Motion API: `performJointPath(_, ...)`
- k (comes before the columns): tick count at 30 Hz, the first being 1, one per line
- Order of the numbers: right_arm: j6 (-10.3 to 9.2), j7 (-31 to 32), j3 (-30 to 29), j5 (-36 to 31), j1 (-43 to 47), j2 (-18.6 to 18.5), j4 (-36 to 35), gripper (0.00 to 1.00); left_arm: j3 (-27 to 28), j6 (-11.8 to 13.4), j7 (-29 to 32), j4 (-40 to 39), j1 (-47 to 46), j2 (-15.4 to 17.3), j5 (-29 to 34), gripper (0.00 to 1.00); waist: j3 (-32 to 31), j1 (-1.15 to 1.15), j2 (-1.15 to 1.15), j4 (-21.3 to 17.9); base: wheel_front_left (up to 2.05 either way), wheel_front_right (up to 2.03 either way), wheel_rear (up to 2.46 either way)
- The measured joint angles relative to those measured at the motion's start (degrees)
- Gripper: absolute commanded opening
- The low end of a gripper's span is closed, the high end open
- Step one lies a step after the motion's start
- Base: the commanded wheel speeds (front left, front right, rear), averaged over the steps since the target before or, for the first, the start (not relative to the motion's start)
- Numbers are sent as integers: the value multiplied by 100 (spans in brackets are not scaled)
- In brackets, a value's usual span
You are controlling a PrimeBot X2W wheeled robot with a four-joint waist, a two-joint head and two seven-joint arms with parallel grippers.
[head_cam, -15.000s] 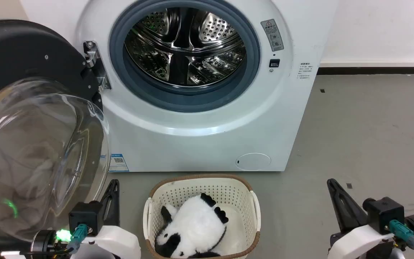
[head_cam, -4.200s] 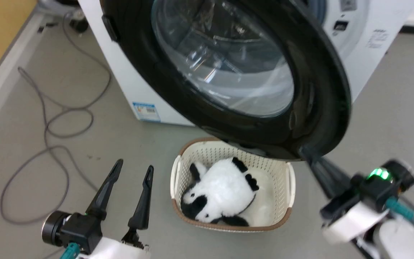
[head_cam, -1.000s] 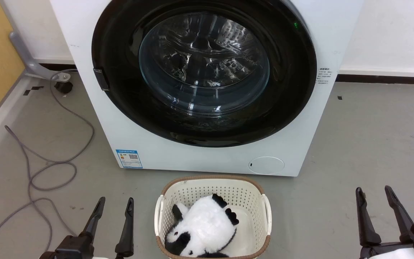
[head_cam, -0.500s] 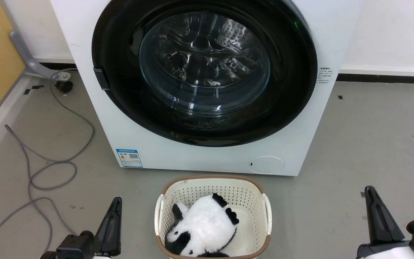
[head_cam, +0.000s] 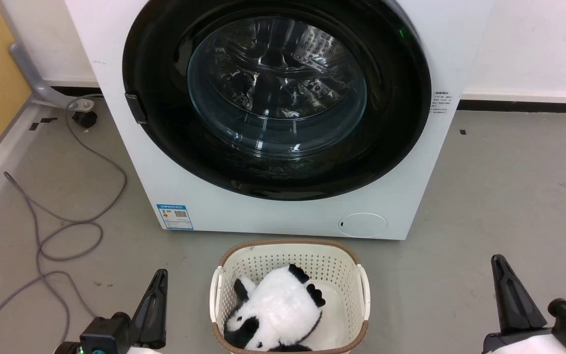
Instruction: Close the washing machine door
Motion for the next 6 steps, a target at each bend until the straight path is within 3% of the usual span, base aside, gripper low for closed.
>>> performJointPath(6, 0, 92, 37, -38, -6, 0, -11, 0, -3, 26, 92, -22, -12, -1, 44, 0, 1, 0, 0, -17, 0, 0, 0)
